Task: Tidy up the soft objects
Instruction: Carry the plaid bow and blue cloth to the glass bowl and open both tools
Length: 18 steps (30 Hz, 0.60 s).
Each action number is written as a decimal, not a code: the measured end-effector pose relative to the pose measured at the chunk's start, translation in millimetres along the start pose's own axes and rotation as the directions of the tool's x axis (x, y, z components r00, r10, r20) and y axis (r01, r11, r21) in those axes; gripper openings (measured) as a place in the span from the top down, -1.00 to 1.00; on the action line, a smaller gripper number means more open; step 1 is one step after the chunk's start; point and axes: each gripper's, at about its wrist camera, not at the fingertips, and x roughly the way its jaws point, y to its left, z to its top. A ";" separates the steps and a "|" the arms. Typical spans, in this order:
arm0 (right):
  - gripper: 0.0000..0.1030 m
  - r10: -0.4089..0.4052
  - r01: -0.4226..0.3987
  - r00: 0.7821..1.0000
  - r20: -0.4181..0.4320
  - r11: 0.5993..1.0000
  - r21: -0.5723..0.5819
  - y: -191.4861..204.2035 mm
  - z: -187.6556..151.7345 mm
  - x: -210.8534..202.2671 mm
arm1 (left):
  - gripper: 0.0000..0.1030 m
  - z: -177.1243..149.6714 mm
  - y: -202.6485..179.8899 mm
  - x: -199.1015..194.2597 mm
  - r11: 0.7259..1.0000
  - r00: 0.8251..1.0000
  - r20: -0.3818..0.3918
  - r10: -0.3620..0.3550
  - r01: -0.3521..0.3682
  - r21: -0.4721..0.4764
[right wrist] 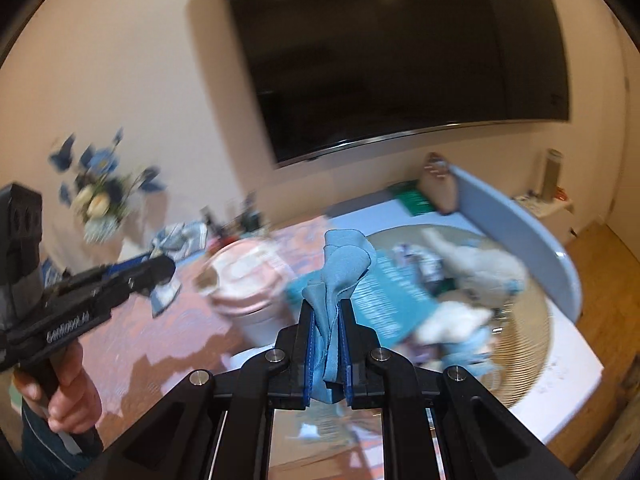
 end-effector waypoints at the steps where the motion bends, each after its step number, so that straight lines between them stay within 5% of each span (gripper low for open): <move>1: 0.80 -0.003 0.003 1.000 0.007 1.000 0.017 -8.9 3.9 -1.4 | 0.67 2.6 -6.9 1.4 1.000 1.000 0.001 -0.003 0.003 0.012; 9: 0.80 0.037 -0.040 0.999 0.028 0.991 0.128 -60.4 27.2 5.5 | 0.67 28.5 -63.8 46.8 0.999 1.000 -0.017 -0.021 0.022 0.045; 18: 0.79 0.027 -0.017 0.998 -0.051 0.982 0.190 -92.4 24.5 34.0 | 0.67 31.9 -88.2 99.7 0.999 0.994 -0.106 -0.010 0.013 0.030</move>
